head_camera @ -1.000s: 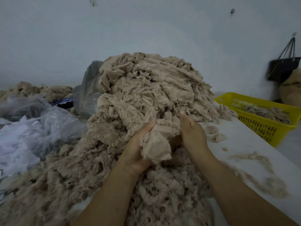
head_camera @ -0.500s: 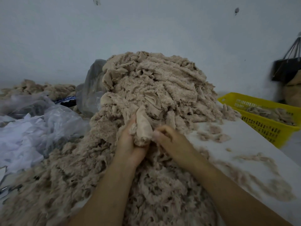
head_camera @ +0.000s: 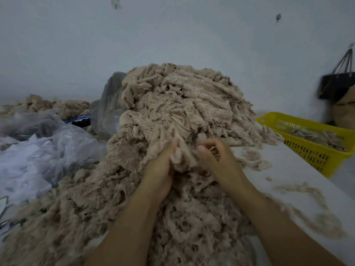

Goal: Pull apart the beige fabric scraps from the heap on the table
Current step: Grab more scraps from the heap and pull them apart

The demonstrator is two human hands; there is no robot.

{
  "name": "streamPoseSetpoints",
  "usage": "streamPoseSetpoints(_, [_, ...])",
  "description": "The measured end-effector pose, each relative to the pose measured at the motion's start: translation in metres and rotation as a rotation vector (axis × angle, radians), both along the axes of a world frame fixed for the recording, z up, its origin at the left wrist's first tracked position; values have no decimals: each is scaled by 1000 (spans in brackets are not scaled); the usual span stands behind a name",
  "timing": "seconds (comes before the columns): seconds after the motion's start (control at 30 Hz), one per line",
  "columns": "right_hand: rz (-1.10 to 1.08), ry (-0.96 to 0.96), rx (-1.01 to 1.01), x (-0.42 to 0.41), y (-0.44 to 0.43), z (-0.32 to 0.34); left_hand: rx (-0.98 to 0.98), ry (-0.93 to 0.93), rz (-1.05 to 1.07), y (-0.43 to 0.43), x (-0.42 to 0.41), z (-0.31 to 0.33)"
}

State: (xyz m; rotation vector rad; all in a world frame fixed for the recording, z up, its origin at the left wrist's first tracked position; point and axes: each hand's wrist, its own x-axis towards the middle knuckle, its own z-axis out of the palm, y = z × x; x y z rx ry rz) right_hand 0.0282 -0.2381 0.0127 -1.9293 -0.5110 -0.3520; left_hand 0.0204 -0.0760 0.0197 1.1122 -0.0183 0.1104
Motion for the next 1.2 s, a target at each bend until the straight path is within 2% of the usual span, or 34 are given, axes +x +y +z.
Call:
streamPoseSetpoints(0.1, [-24, -26, -166, 1, 12, -1, 243, 12, -75, -10, -7, -4])
streamPoseSetpoints(0.23, [-81, -8, -151, 11, -2, -4, 220, 45, -85, -12, -5, -3])
streamPoseSetpoints(0.3, [-103, 103, -2, 14, -7, -5, 176, 67, 0, -10, 0, -2])
streamPoseSetpoints(0.37, [-199, 226, 310, 21, -15, -4, 136, 55, 59, -5, 1, -2])
streamPoseSetpoints(0.43, [-283, 265, 858, 30, -37, 3, 169, 31, 66, -3, -1, -3])
streamPoseSetpoints(0.5, [-226, 233, 1421, 33, -60, 8, 292, 85, 85, -7, -2, -5])
streamPoseSetpoints(0.53, [-221, 277, 1564, 33, -66, 6, 384, 117, 94, -9, -3, -7])
streamPoseSetpoints(0.57, [-224, 360, 1576, 34, -67, 3, 485, 116, 98, -12, -2, -9])
streamPoseSetpoints(0.63, [-206, 492, 1296, 35, -53, -4, 707, 45, 56, -17, -3, -13])
streamPoseSetpoints(0.7, [-133, 502, 870, 33, -31, -6, 908, -83, -16, -18, -7, -16])
streamPoseSetpoints(0.77, [-40, 398, 433, 26, -13, -9, 1057, -226, -67, -19, -3, -25])
streamPoseSetpoints(0.83, [23, 264, 99, 21, -2, -15, 1125, -195, -57, -19, -1, -25])
streamPoseSetpoints(0.87, [0, 221, 25, 21, 0, -17, 1138, -203, -51, -19, -1, -25])
streamPoseSetpoints(0.93, [-65, 165, 26, 22, -1, -17, 1141, -342, -93, -20, -2, -26])
streamPoseSetpoints(1.0, [-115, 148, 115, 21, -5, -12, 1054, -286, -115, -22, -6, -24])
streamPoseSetpoints(1.1, [-87, 191, 233, 17, -11, -6, 750, -9, 93, -19, -5, -16])
streamPoseSetpoints(1.2, [-91, 186, 122, 16, -12, -10, 126, 166, 224, -12, 4, -9])
